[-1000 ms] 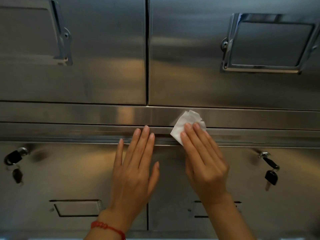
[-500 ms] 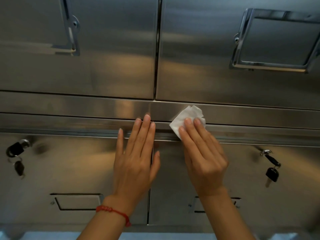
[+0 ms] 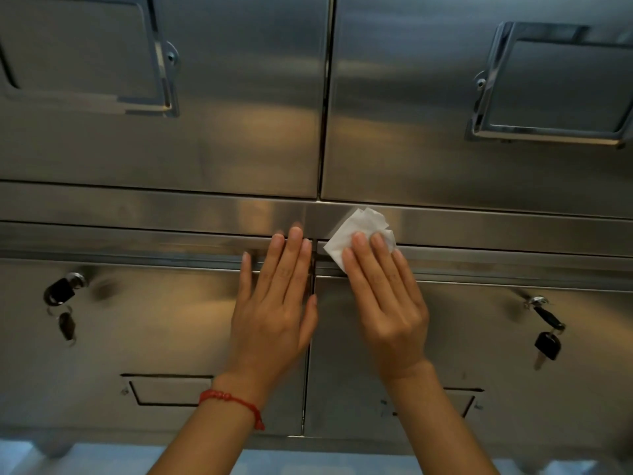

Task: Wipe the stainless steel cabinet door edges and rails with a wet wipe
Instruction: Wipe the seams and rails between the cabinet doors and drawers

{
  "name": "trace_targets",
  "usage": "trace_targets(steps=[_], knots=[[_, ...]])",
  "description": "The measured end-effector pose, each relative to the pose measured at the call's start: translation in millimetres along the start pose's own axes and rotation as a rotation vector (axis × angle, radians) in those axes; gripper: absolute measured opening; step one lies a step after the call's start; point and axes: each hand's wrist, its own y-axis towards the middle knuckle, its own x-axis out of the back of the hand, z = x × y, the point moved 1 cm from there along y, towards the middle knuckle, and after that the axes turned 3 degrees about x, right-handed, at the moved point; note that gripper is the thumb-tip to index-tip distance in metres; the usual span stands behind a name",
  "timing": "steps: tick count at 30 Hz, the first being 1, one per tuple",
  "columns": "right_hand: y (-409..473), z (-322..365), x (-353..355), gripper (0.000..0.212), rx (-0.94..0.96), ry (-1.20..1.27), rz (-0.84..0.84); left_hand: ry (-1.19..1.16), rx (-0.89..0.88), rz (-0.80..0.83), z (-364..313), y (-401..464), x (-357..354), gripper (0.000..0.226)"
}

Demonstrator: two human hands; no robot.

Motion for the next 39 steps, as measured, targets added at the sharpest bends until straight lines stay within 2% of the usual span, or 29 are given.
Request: trace_targets(steps=[15, 20, 27, 34, 39], knots=[[-5.0, 11.9, -5.0, 0.033, -0.054, -0.11, 0.035, 0.002, -0.012, 0.03, 2.6, -1.6, -3.3, 0.072], [0.8, 24.5, -11.5, 0.031, -0.063, -0.077, 0.022, -0.008, -0.013, 0.031, 2.4, -1.5, -3.1, 0.072], [-5.6, 12.1, -3.6, 0.039, -0.064, -0.139, 0.055, -0.003, -0.02, 0.056, 3.6, -1.1, 0.6, 0.071], [1.2, 18.5, -6.3, 0.033, -0.046, -0.118, 0.053, -0.008, -0.032, 0.051, 6.1, -2.4, 0.4, 0.073], [-6.5, 12.0, -0.4, 0.037, -0.098, -0.169, 0.071, 0.01, -0.028, 0.049, 6.3, -2.9, 0.0, 0.072]])
